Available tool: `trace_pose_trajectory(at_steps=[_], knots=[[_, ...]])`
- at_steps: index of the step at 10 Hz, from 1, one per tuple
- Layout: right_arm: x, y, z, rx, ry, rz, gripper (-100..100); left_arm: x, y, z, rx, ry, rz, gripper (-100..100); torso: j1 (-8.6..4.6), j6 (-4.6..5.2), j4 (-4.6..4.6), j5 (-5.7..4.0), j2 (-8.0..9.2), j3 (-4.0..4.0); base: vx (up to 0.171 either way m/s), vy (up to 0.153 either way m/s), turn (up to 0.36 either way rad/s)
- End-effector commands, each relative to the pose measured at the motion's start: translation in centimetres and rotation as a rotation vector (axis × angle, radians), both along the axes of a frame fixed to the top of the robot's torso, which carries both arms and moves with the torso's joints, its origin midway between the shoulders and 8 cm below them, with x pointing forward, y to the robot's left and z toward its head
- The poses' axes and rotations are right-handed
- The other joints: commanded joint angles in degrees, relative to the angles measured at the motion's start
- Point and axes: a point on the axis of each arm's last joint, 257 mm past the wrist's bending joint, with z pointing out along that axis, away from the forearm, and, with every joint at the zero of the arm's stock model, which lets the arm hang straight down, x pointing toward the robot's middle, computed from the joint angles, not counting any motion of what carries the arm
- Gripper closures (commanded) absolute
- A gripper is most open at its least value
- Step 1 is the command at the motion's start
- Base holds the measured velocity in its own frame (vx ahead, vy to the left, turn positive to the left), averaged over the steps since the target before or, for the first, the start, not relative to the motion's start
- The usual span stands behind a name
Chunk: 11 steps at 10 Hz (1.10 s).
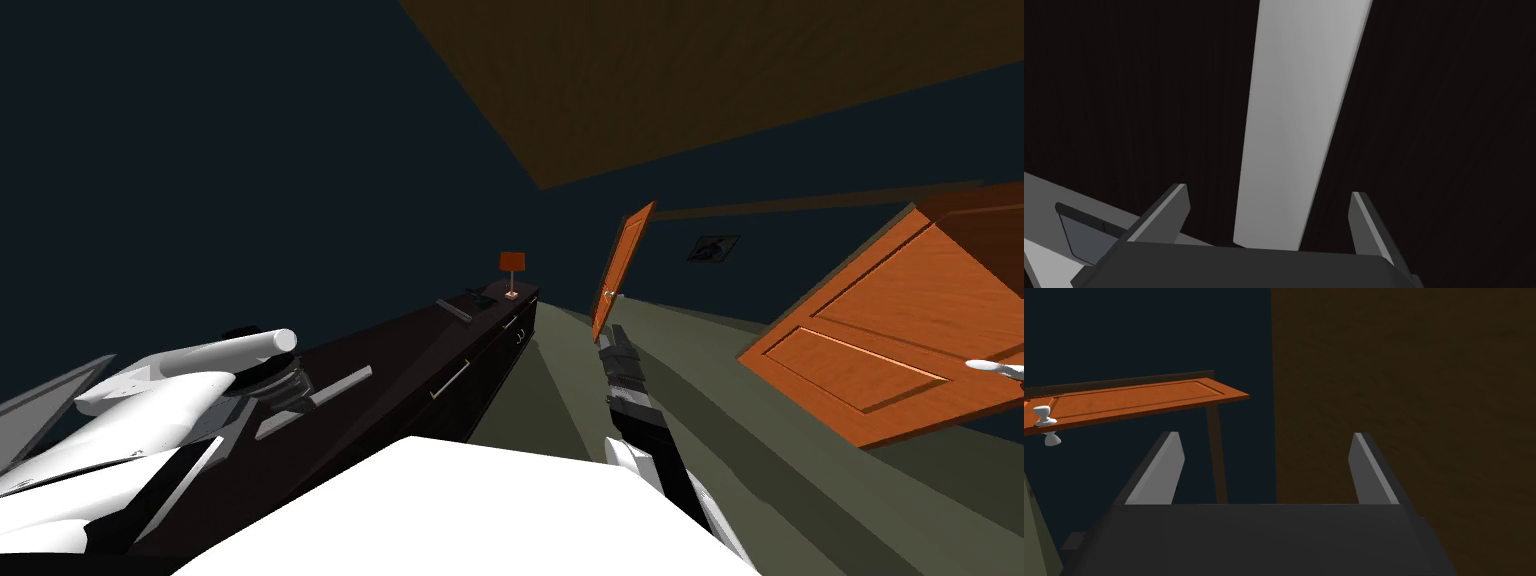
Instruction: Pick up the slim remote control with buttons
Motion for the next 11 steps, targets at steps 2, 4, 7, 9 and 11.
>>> trace_pose_trajectory(at_steps=[2,4,7,9,11], knots=[[0.0,0.0,0.0,0.000,0.000,0.000,0,-1.8,-1.3,-0.4,-0.090,0.037,0.048,-100,0.01,0.02,0.00,-0.01,0.00,0.00,0.015,0.047,-0.149],[0.0,0.0,0.0,0.000,0.000,0.000,0,-3.1,-2.2,-0.6,-0.152,0.064,0.079,-100,0.13,0.01,-0.01,0.03,-0.04,-0.02,0.026,0.069,-0.119],[0.0,0.0,0.0,0.000,0.000,0.000,0,-3.6,-2.7,-0.7,-0.176,0.075,0.092,-100,0.04,0.00,-0.01,0.01,-0.04,-0.02,0.017,0.036,-0.056],[0.0,0.0,0.0,0.000,0.000,0.000,0,-4.1,-2.6,-1.4,-0.178,0.078,0.076,-100,-0.10,-0.02,0.01,-0.02,0.03,0.02,0.024,-0.005,0.047],[0.0,0.0,0.0,0.000,0.000,0.000,0,-4.5,-2.4,-2.1,-0.177,0.079,0.060,-100,-0.17,-0.02,-0.04,-0.04,-0.18,-0.10,0.087,-0.019,0.090]])
